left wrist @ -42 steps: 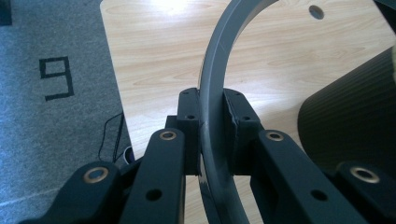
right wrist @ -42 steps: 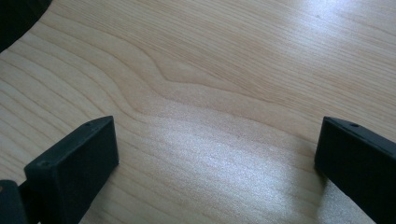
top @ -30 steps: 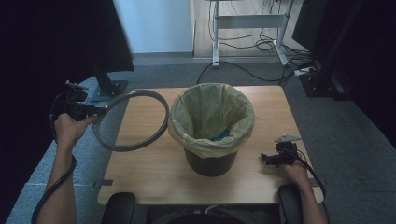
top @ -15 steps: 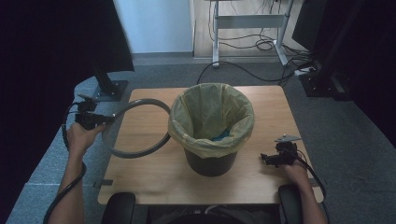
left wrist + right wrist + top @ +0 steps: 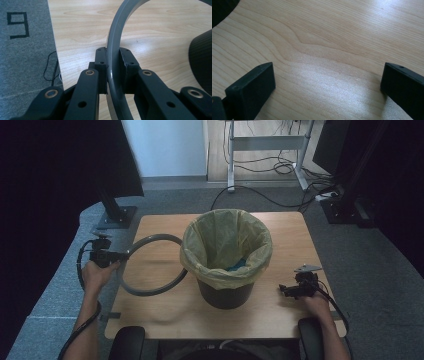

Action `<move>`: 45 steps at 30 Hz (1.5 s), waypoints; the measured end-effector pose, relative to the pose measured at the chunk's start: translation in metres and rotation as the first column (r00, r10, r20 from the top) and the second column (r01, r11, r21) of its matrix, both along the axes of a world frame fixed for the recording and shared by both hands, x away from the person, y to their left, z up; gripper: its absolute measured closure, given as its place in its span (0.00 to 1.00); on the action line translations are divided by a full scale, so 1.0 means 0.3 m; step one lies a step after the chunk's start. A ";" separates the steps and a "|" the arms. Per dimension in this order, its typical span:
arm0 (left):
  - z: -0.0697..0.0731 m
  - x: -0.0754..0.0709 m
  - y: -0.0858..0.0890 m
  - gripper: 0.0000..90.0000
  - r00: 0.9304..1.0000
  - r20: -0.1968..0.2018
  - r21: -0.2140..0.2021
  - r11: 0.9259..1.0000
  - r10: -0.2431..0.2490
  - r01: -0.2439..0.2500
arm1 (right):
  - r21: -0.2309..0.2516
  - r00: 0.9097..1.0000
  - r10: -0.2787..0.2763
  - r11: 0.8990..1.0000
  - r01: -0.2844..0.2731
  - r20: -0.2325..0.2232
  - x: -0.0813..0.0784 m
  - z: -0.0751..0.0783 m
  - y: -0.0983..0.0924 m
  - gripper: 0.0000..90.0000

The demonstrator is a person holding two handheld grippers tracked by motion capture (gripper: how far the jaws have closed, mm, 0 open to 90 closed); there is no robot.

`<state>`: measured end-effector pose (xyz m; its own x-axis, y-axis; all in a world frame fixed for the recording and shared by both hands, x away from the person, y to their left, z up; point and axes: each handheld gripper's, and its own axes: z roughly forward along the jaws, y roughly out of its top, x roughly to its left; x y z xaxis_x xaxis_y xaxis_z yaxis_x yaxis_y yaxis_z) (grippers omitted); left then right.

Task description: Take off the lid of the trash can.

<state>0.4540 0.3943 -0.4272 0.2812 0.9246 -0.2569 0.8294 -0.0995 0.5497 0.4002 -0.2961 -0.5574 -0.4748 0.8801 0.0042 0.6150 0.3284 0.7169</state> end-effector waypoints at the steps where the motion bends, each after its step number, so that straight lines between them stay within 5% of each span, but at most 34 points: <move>1: -0.009 -0.001 0.000 0.87 1.000 0.002 0.002 1.000 0.003 -0.003 | 0.000 1.000 0.000 1.000 0.000 0.000 0.000 0.000 0.000 0.00; 29: -0.227 0.005 -0.070 0.87 1.000 -0.010 0.057 0.998 0.026 -0.025 | 0.000 1.000 -0.001 1.000 0.001 -0.001 0.000 0.000 0.000 0.00; 40: -0.297 -0.011 -0.095 0.86 0.999 0.006 0.113 0.992 0.053 -0.053 | 0.001 1.000 0.000 1.000 0.000 0.000 0.000 0.000 0.000 0.00; 45: -0.323 -0.023 -0.109 0.84 0.998 0.043 0.160 0.986 0.044 -0.050 | 0.001 1.000 0.000 1.000 0.000 0.000 0.000 0.000 0.000 0.00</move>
<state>0.4470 0.3616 -0.5241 0.2433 0.9655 -0.0933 0.8134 -0.1507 0.5619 0.4001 -0.2960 -0.5575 -0.4749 0.8800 0.0047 0.6150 0.3281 0.7170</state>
